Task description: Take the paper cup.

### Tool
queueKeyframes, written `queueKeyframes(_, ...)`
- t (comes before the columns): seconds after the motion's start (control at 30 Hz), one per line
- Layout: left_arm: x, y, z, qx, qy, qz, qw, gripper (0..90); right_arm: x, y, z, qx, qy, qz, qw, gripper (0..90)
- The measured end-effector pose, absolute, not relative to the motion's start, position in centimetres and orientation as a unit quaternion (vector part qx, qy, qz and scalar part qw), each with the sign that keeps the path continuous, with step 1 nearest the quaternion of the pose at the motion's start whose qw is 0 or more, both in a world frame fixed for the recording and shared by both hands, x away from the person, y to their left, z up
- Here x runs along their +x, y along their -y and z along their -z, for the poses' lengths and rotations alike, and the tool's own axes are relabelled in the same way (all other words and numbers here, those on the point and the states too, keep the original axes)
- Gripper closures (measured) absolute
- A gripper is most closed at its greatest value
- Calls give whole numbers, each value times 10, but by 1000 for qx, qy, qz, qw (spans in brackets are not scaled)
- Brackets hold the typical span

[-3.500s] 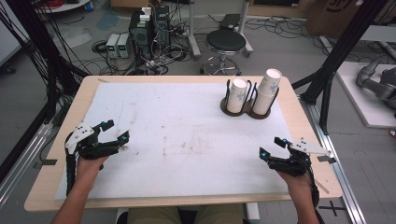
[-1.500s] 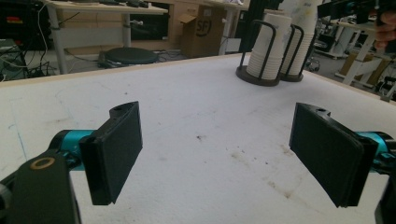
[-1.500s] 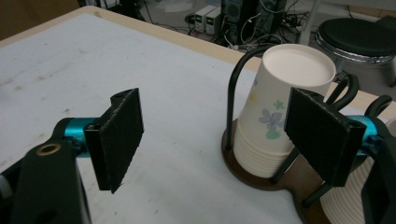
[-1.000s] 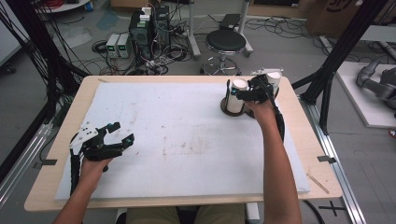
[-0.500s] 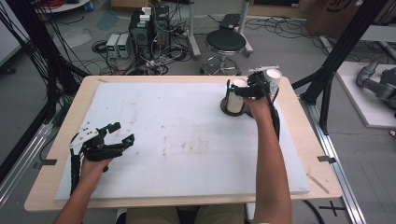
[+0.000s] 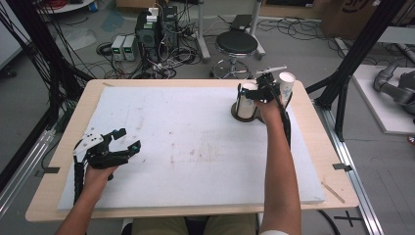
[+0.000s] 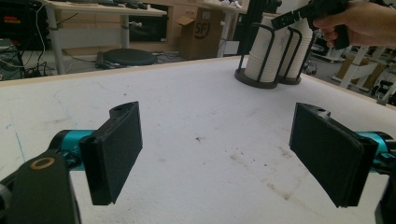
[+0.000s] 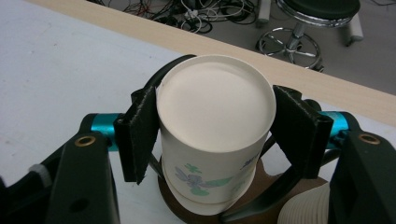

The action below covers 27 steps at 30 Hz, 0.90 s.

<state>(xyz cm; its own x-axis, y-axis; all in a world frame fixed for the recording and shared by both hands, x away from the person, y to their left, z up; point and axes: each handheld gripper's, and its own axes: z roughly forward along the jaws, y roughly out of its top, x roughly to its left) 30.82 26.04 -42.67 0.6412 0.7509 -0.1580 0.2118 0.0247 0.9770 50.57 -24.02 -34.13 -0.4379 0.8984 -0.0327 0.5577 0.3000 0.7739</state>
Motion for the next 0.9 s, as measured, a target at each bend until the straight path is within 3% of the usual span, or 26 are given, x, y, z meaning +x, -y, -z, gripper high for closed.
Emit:
queueKeyframes(0.43, 308, -259, 427, 665, -362, -218, 616, 172, 501, 247, 333, 470, -759, -376, 247, 369)
queueKeyframes(0.9, 307, -257, 427, 668, -348, -201, 627, 172, 478, 255, 288, 437, -741, -427, 278, 379)
